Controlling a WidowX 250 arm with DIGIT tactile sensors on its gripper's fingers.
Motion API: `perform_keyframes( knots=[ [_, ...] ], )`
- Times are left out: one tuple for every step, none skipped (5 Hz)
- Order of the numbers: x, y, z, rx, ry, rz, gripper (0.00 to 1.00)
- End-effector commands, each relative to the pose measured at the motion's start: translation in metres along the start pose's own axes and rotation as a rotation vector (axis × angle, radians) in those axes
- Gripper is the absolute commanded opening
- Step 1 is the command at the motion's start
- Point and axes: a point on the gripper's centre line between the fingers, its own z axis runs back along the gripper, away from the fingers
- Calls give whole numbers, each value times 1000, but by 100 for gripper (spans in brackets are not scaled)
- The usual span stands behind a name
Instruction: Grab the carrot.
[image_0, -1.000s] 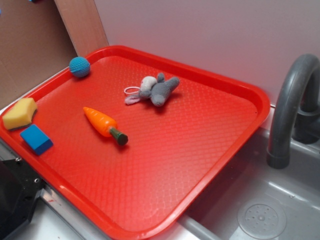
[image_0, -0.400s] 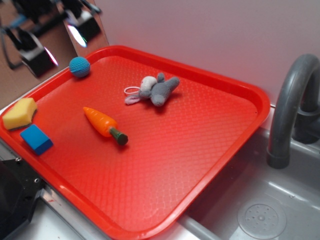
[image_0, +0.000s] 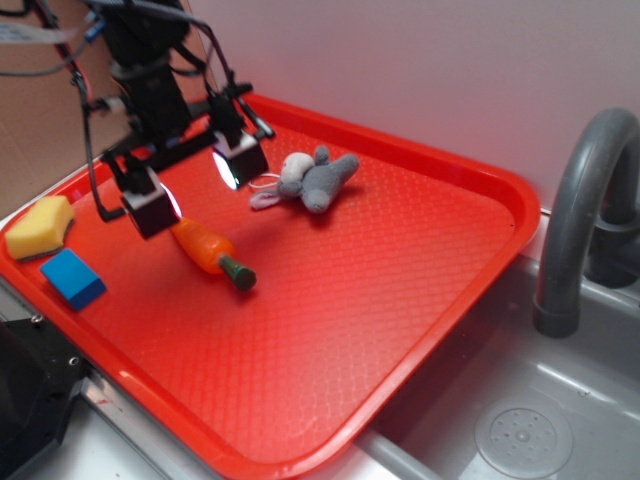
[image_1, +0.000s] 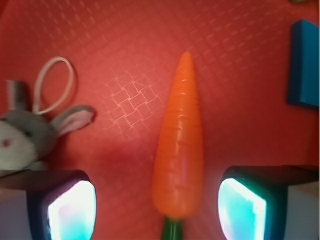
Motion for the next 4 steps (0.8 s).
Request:
perform_keyframes(
  knots=[
    [-10, 32, -37, 86, -66, -53, 100],
    [-12, 38, -46, 98, -69, -65, 100],
    [-14, 35, -48, 88, -85, -91, 0],
    [-16, 30, -38, 69, -92, -120, 0]
  ],
)
